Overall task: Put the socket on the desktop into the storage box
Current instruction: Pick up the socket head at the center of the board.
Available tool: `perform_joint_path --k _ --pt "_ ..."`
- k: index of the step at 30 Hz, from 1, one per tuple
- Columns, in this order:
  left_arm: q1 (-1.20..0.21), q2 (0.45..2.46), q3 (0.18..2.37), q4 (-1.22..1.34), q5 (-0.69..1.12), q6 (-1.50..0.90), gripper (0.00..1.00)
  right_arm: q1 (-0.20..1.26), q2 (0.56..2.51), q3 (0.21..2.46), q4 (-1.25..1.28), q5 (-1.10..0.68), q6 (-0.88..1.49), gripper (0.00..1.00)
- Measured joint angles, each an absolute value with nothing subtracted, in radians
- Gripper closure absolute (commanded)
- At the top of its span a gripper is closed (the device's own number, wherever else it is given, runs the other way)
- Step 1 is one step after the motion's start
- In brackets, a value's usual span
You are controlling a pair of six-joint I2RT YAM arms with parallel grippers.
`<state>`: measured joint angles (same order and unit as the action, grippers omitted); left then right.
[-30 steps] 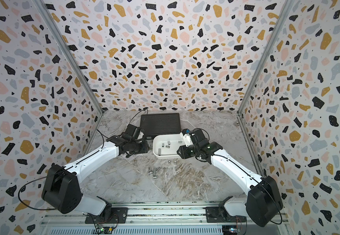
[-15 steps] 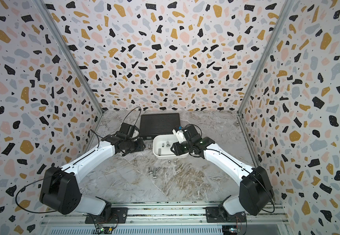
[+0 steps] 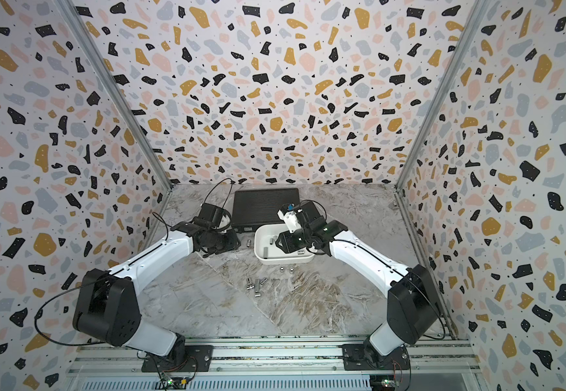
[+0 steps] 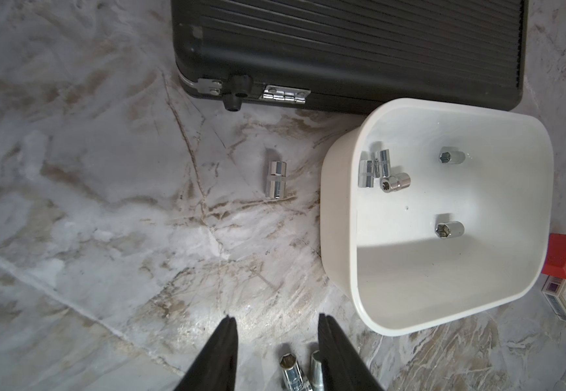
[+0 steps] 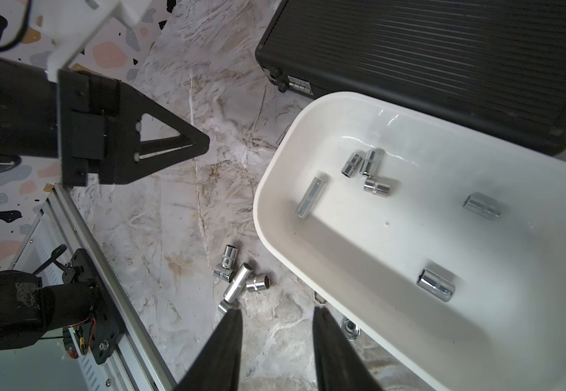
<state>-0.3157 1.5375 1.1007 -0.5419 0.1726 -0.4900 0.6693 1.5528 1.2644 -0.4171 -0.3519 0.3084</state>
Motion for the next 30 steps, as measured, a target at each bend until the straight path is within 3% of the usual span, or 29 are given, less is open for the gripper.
perform_joint_path --k 30 --pt "-0.309 1.831 1.274 -0.504 0.175 -0.492 0.57 0.684 1.612 1.317 -0.405 -0.379 0.310 0.60"
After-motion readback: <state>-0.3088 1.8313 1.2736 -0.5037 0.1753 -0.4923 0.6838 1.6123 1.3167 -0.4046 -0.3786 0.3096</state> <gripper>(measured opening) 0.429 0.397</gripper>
